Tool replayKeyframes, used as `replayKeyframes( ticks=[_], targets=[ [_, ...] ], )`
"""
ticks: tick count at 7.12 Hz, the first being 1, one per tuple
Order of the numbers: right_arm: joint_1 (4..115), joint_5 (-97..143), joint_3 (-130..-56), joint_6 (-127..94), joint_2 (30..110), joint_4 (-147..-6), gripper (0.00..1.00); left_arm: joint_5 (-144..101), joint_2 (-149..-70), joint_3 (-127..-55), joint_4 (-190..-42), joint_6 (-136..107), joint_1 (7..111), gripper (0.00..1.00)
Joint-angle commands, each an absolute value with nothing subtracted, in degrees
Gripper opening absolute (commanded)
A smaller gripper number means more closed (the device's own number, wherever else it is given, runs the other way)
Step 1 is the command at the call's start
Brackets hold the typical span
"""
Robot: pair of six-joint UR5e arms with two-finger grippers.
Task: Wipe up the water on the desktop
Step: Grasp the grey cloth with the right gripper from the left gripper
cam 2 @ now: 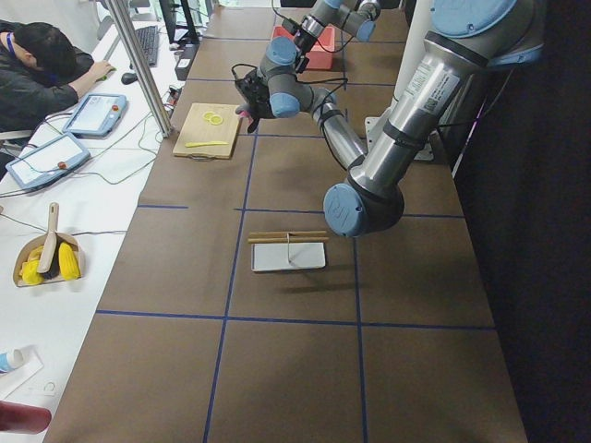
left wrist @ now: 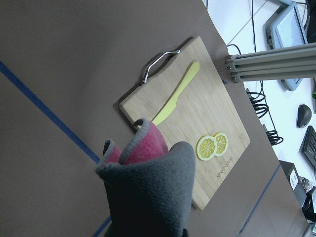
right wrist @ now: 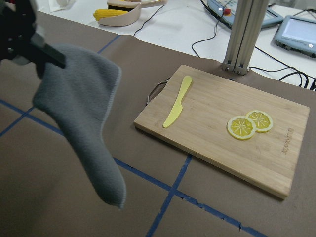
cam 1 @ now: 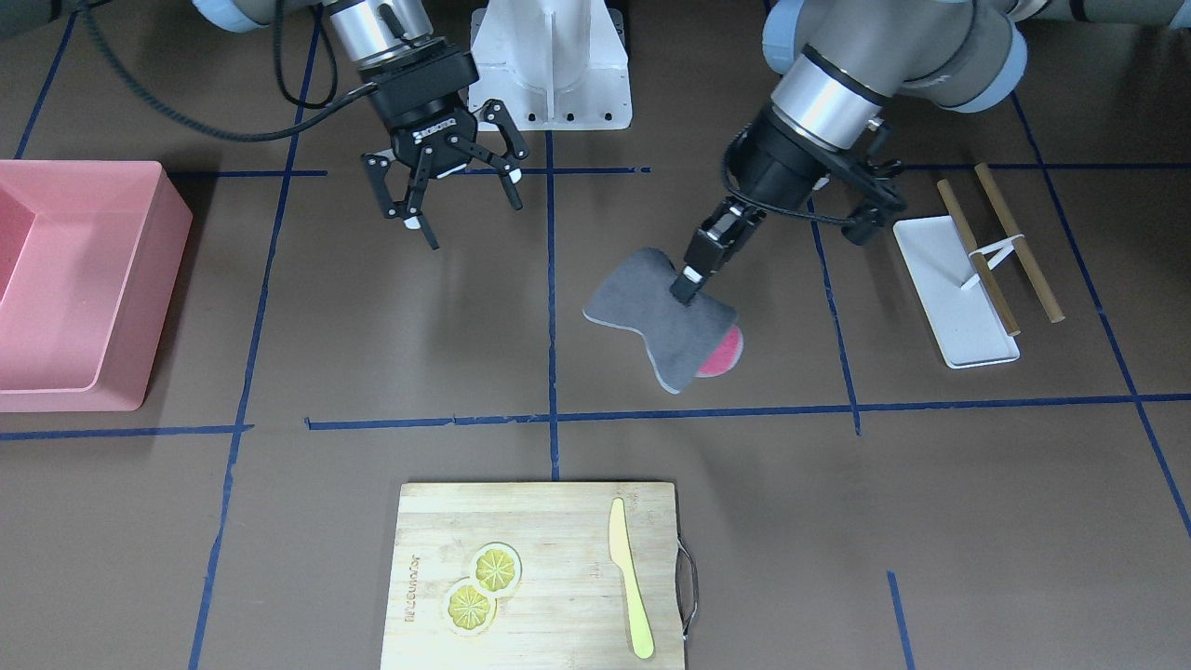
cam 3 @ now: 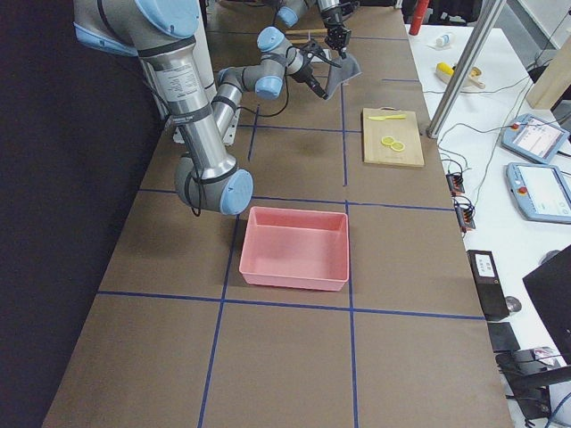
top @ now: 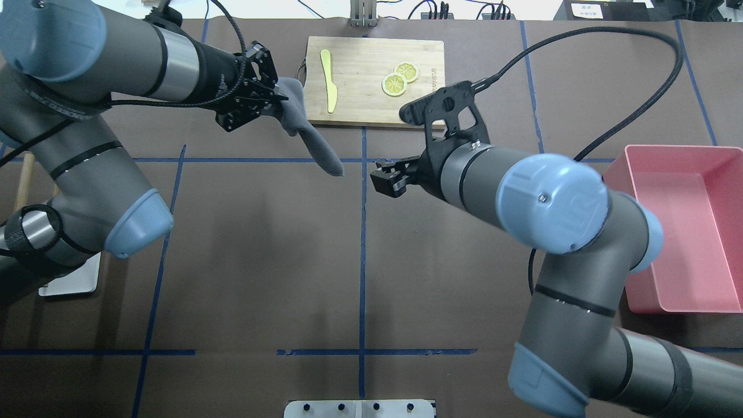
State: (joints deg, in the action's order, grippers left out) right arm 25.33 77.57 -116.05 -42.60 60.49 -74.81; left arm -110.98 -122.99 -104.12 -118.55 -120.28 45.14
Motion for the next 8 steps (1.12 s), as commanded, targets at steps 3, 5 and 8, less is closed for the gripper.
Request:
replayKeyframes(
  ticks=[3,5,8],
  targets=[
    [19.00,69.09,-115.40,-35.60,60.03,-75.85,1.00,-108.63,-125.50,-105.02,-118.56,-121.11,40.44,0.06],
    [18.28,68.91,-115.40,-35.77,60.03,-75.85,1.00,-108.63,-127.97,-104.85,-118.48,-123.66,39.12,0.06],
    [18.19,68.99,-115.05,-35.86,60.03,-75.32,0.99,-108.63,-127.88,-105.03,-118.21,-123.58,34.65,0.06]
  ],
)
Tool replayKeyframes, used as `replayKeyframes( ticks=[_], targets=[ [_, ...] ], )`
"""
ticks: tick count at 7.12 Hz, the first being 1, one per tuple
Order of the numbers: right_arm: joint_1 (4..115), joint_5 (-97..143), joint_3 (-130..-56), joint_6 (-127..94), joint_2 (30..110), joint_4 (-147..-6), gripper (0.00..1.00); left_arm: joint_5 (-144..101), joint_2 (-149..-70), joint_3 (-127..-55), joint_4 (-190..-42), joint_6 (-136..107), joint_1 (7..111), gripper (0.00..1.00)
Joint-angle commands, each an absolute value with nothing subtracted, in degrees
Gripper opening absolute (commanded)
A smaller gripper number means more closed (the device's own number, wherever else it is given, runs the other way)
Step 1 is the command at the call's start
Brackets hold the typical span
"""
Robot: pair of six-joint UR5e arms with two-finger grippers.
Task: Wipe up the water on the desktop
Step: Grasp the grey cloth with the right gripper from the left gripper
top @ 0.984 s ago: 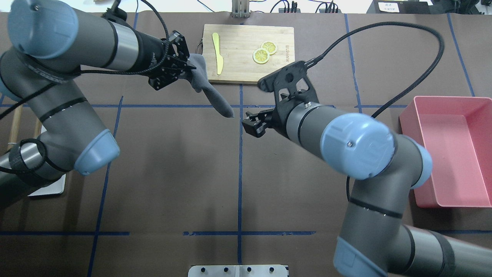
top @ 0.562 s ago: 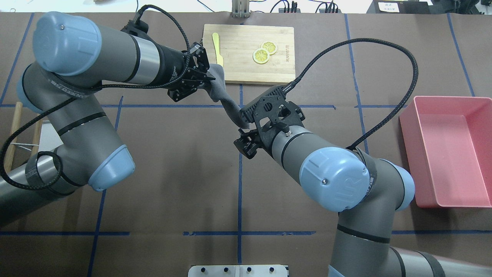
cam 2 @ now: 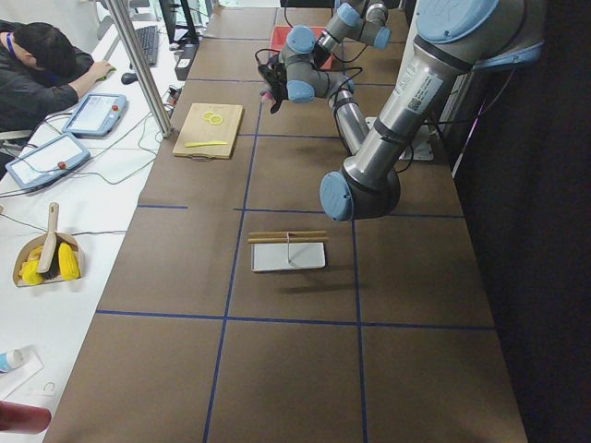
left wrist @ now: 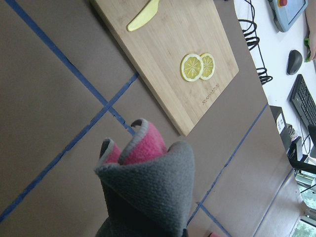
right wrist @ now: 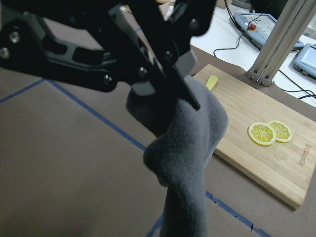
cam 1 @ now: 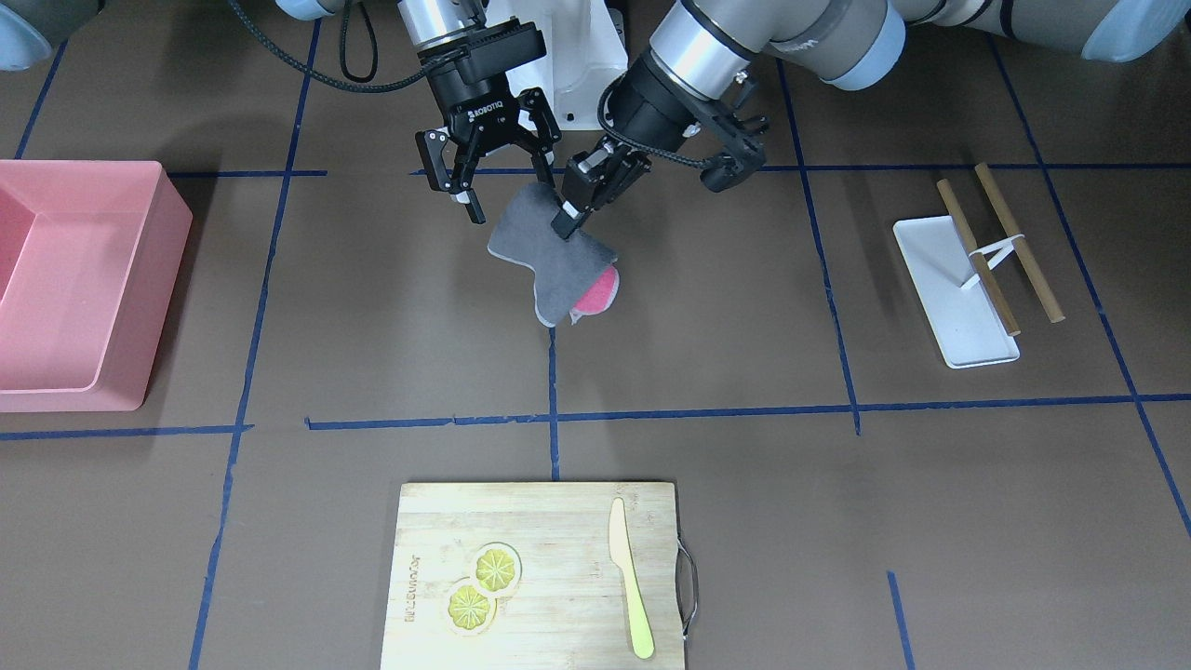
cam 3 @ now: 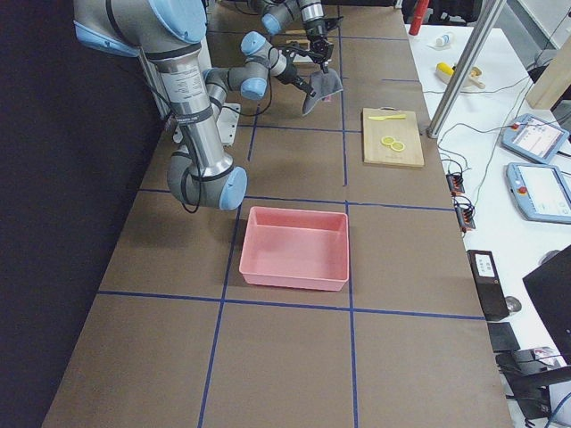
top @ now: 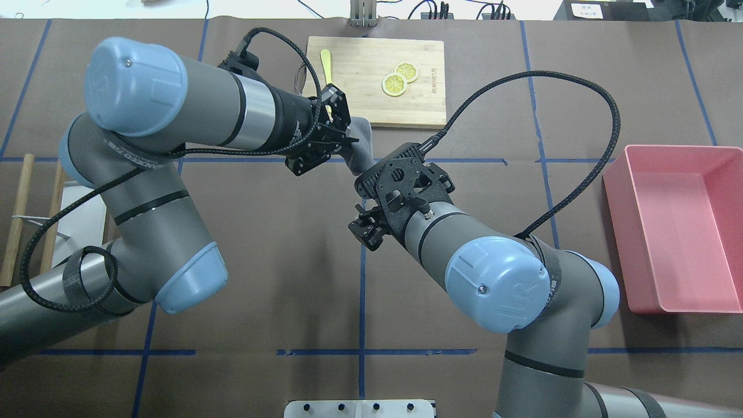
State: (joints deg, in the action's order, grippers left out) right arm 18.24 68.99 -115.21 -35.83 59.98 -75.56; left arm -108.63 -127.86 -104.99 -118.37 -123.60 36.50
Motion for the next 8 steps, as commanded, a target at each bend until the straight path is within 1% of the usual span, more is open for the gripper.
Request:
replayKeyframes(
  ticks=[1,3,4,5,6,8],
  targets=[
    [18.19,68.99,-115.05,-35.95,60.03,-75.24,0.99,-108.63,-127.88,-105.03,-118.13,-123.57,34.46,0.06],
    [18.11,68.99,-115.05,-35.95,60.03,-75.23,0.97,-108.63,-127.88,-105.03,-118.21,-123.40,34.45,0.06],
    [18.19,68.99,-115.14,-36.12,59.94,-75.15,0.72,-108.63,-127.79,-105.03,-118.21,-123.40,34.45,0.06],
    [18.19,68.99,-115.22,-36.73,60.03,-75.15,0.43,-108.63,-127.79,-104.94,-118.21,-123.31,34.45,0.06],
    [18.19,69.08,-115.22,-36.91,60.12,-75.15,0.28,-108.55,-127.79,-104.85,-118.21,-123.05,34.45,0.06],
    [18.19,69.34,-115.57,-37.18,60.21,-75.15,0.09,-108.54,-127.62,-104.77,-118.21,-122.87,34.54,0.06]
  ],
)
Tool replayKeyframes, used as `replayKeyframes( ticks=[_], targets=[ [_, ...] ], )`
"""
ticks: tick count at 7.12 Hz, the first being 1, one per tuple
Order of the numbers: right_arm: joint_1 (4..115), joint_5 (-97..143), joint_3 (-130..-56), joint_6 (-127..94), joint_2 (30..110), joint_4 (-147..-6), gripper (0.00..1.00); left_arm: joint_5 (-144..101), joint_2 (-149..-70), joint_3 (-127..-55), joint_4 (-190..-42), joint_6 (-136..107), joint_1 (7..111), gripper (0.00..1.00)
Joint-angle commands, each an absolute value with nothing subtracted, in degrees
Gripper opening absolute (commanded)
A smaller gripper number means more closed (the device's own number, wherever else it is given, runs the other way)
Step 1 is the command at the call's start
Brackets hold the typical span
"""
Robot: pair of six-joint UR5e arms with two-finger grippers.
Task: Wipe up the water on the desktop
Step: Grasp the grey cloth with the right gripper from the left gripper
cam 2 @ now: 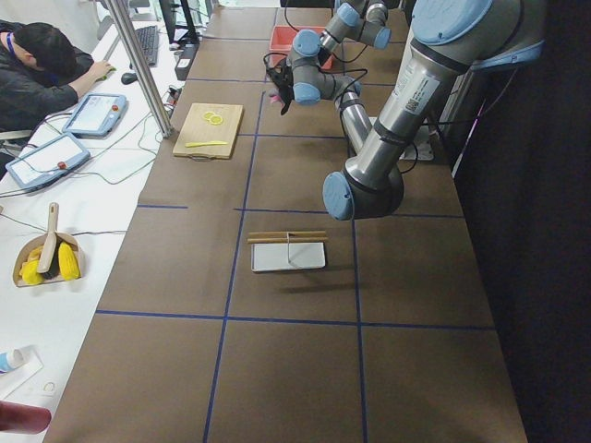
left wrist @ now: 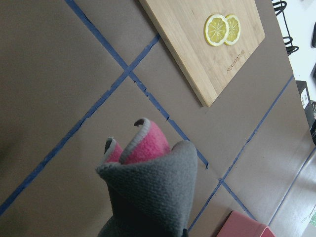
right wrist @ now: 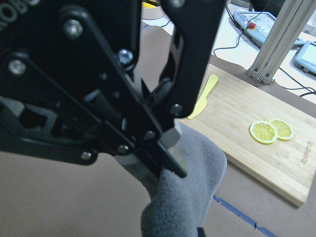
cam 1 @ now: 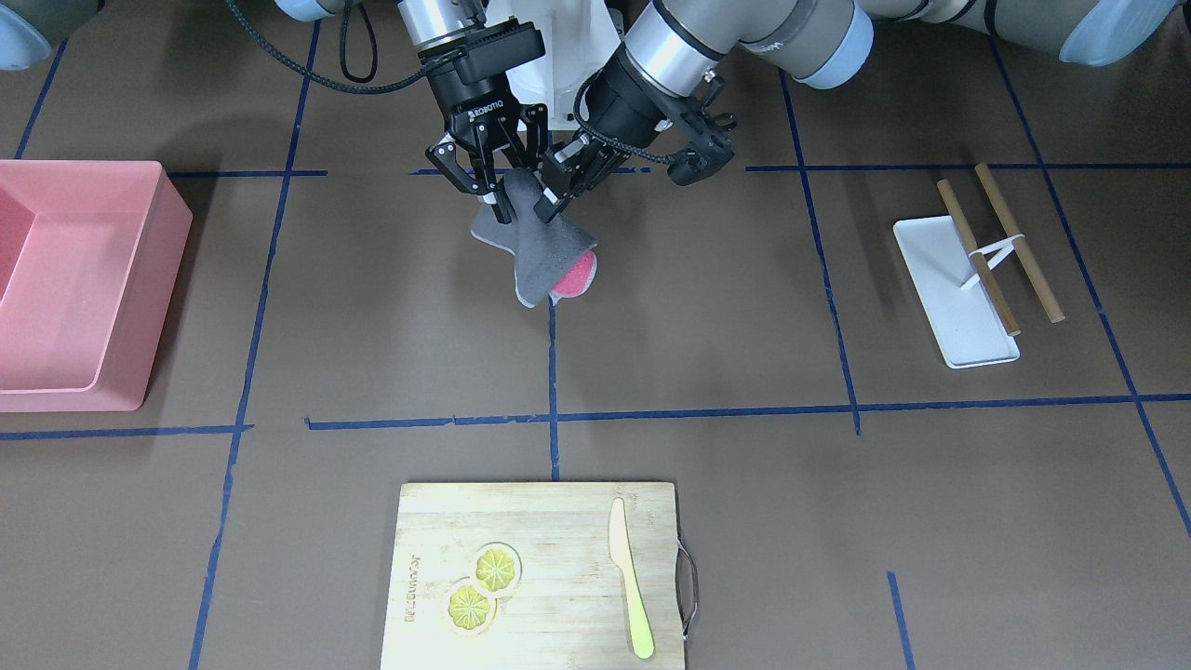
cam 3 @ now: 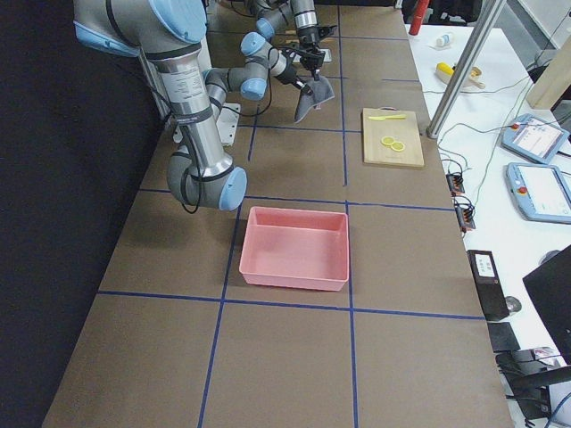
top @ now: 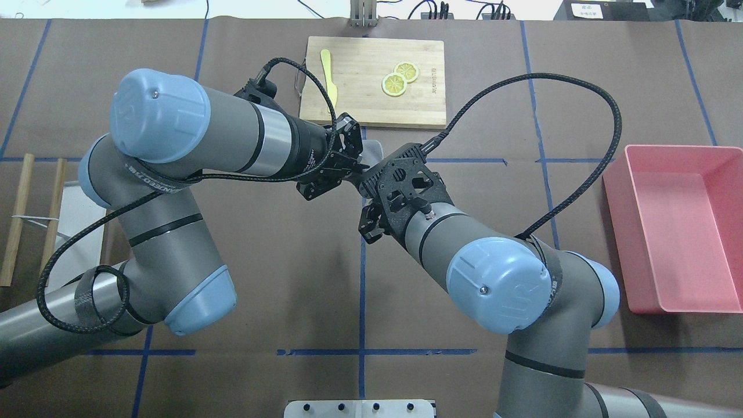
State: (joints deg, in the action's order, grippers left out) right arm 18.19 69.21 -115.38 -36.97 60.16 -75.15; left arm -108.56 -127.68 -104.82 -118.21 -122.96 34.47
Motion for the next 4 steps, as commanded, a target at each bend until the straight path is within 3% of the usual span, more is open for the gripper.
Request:
replayKeyframes(
  ticks=[1,3,4],
  targets=[
    [18.19,69.43,-115.58,-37.26,60.21,-75.15,0.01,-108.54,-127.62,-104.77,-118.21,-122.87,34.45,0.06],
    [18.11,69.35,-115.58,-38.75,60.12,-75.15,0.00,-108.54,-127.53,-104.77,-118.30,-122.70,34.45,0.08],
    [18.11,69.43,-115.58,-38.76,60.03,-75.15,0.00,-108.54,-127.44,-104.94,-118.47,-122.52,34.54,0.41]
  ],
)
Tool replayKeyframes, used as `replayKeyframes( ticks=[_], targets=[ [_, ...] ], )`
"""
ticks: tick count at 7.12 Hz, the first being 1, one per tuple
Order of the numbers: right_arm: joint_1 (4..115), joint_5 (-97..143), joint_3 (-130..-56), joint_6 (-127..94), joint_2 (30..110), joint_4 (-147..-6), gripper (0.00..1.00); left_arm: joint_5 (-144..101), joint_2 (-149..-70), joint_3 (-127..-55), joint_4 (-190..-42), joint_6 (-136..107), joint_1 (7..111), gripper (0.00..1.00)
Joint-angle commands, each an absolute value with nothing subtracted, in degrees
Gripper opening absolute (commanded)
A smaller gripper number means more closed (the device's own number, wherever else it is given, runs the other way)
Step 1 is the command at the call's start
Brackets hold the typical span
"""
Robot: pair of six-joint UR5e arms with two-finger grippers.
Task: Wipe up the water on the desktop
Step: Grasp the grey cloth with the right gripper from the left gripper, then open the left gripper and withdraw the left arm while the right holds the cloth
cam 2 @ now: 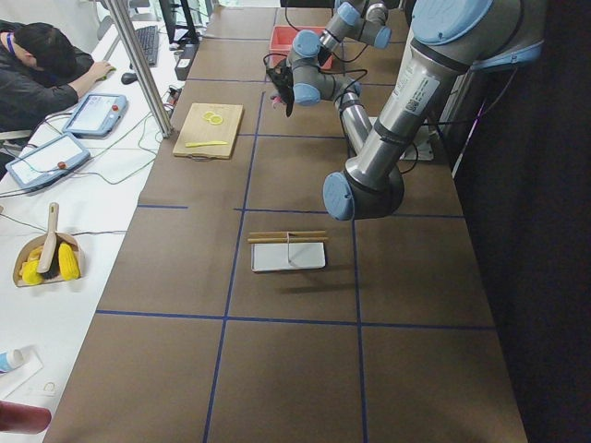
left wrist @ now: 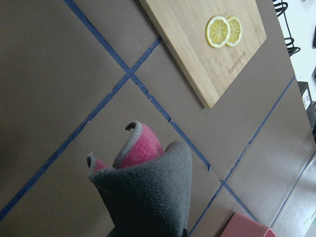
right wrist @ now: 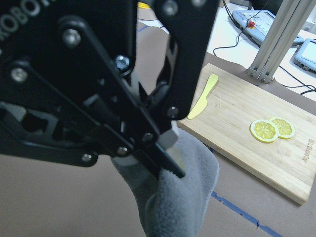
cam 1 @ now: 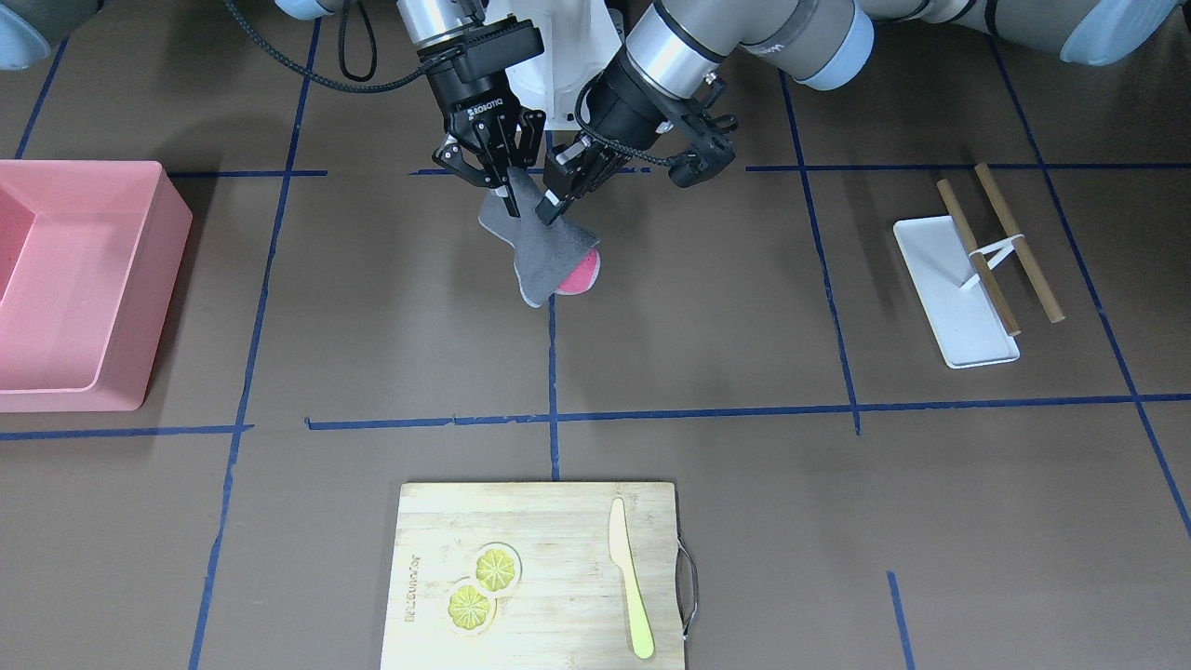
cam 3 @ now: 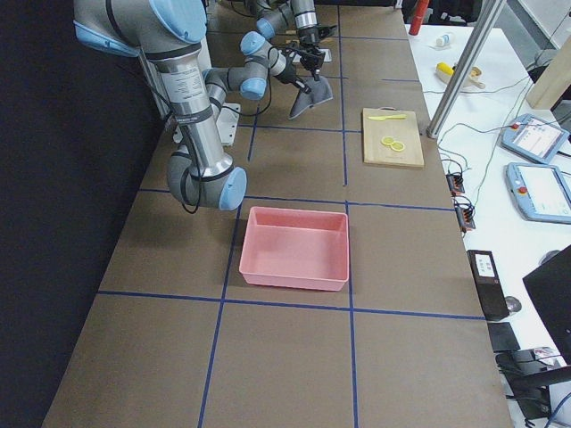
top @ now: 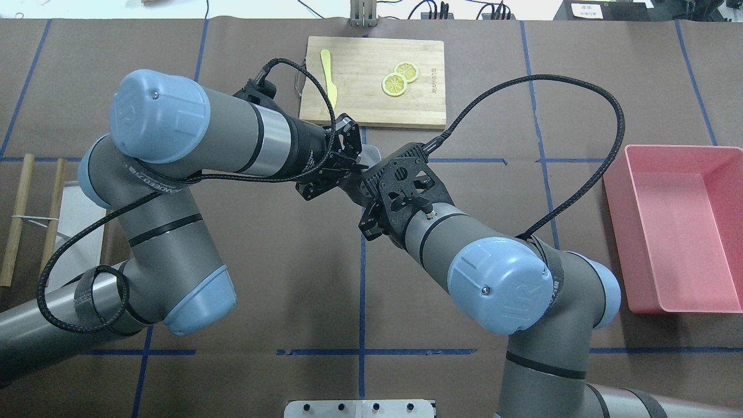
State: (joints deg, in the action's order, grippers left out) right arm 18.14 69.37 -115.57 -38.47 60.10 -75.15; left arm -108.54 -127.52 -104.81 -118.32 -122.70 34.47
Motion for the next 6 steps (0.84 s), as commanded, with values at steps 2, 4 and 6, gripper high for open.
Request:
replayKeyframes(
  ticks=[2,4,6],
  targets=[
    [18.19,69.43,-115.58,-38.85,60.03,-75.15,0.00,-108.54,-127.44,-105.29,-118.30,-120.15,34.54,1.00],
    [18.19,69.43,-115.58,-39.46,59.94,-75.06,0.00,-108.54,-127.35,-105.38,-118.30,-120.15,34.63,1.00],
    [18.19,69.52,-115.75,-40.17,60.29,-75.06,0.00,-108.63,-127.18,-105.38,-118.21,-119.97,35.24,1.00]
  ],
)
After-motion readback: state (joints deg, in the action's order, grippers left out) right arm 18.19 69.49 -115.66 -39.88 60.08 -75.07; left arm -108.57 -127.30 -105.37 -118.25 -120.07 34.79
